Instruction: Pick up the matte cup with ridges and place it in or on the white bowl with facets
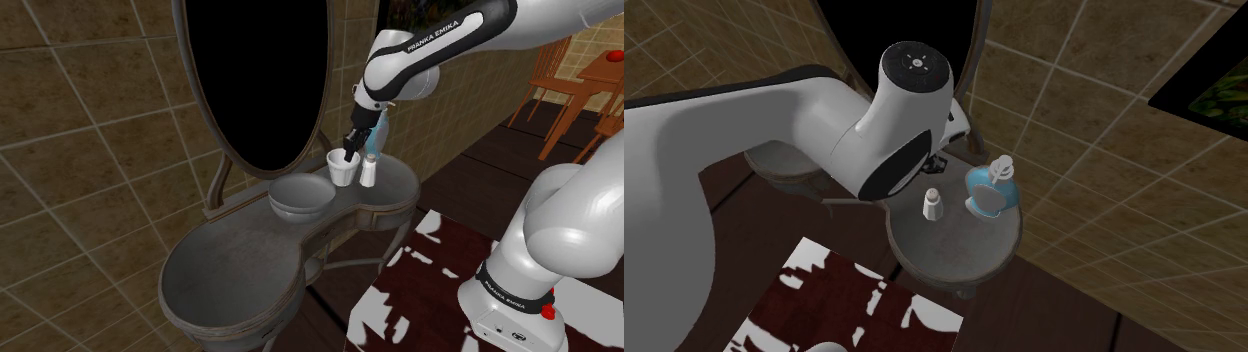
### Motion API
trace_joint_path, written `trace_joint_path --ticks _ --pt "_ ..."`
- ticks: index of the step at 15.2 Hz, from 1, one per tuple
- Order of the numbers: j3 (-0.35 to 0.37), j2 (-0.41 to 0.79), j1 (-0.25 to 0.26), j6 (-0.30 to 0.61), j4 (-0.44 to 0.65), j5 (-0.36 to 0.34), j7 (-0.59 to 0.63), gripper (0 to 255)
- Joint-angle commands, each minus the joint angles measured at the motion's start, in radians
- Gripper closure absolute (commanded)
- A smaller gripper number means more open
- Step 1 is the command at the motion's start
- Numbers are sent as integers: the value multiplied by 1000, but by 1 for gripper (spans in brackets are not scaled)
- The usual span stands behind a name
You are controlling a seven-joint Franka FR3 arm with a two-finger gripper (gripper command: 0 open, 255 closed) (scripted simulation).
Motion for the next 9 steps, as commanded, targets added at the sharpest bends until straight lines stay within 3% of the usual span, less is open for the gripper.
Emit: trace_joint_path --ticks 1,9 --pt "2 -13 -3 -29 16 -8 10 255" --pt "10 -62 -11 -142 84 -32 41 255"
